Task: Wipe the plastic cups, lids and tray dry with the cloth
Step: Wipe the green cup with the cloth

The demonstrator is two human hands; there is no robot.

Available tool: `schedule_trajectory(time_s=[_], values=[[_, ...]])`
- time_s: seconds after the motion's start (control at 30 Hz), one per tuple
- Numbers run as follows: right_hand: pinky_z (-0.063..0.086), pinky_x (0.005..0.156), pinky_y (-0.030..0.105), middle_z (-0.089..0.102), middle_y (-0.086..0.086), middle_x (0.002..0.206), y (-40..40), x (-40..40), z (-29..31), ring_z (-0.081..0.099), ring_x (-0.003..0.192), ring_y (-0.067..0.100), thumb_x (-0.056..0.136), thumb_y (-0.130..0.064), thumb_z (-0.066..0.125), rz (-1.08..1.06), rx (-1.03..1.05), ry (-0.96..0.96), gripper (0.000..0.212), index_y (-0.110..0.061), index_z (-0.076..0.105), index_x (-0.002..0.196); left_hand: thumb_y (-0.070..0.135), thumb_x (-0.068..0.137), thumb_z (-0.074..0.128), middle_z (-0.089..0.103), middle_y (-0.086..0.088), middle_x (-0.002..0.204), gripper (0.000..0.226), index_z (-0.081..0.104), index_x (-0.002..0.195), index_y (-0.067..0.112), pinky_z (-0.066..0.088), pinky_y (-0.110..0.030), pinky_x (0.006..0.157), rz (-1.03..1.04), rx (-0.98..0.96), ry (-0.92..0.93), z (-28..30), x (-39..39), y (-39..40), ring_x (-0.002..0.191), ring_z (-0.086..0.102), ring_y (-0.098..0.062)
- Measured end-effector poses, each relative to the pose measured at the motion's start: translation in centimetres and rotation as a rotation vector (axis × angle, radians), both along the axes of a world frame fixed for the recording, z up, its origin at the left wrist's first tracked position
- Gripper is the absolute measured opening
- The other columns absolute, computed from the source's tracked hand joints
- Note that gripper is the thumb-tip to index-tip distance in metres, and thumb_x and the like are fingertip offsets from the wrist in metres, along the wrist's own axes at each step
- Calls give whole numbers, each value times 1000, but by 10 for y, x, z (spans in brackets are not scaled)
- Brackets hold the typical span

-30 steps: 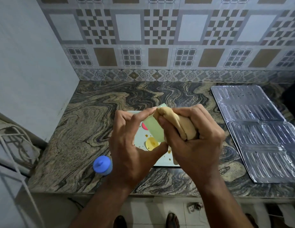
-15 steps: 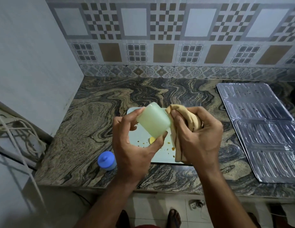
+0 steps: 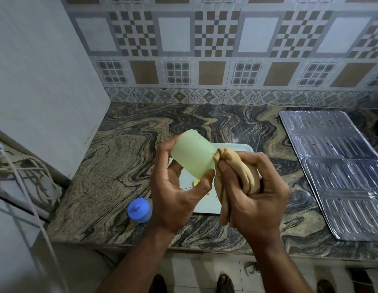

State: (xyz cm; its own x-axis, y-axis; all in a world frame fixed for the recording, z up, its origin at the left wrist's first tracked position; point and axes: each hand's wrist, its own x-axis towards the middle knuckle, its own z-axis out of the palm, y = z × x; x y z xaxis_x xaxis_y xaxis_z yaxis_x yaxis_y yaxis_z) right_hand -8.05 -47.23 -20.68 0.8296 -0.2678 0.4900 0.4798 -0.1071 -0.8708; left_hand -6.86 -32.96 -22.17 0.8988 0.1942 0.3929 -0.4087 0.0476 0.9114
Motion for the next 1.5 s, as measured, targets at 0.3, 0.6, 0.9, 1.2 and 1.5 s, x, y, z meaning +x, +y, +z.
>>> schedule_trajectory(time_s=[0.3,0.6,0.9,1.2,1.5], values=[[53,60,22,72,7,82,-7,-3,-7,69,68,17,89,-16,83,-14,-54,5,13,-15,73,98,52,72,88,54,-6,117,81,62,142,20,53,-33,92,285,562,-33,11,-1,19,108,58,-22],[59,62,37,76,-5,89,-3,0,5,74,74,12,91,-24,85,-1,-106,-74,16,-25,71,99,53,72,91,57,-4,116,80,64,137,15,56,-36,91,292,620,-27,20,-6,16,107,63,-19],[53,63,53,73,-11,84,2,11,8,71,71,14,92,-41,82,-125,-231,-62,17,-27,72,92,37,69,94,58,-8,114,68,69,128,13,50,-19,88,329,696,-116,20,-14,8,103,59,-13],[61,63,38,78,-1,79,-3,31,13,73,70,17,90,-27,86,-39,-25,188,17,-12,78,92,38,72,94,52,7,112,67,63,127,12,52,-25,90,314,604,-229,9,-16,6,102,59,-14],[58,65,27,79,-2,79,-16,42,7,70,70,7,88,-16,88,108,2,331,10,-12,79,89,29,68,95,51,-7,126,72,60,129,18,55,-42,99,176,361,-129,-7,-15,11,117,61,-31]])
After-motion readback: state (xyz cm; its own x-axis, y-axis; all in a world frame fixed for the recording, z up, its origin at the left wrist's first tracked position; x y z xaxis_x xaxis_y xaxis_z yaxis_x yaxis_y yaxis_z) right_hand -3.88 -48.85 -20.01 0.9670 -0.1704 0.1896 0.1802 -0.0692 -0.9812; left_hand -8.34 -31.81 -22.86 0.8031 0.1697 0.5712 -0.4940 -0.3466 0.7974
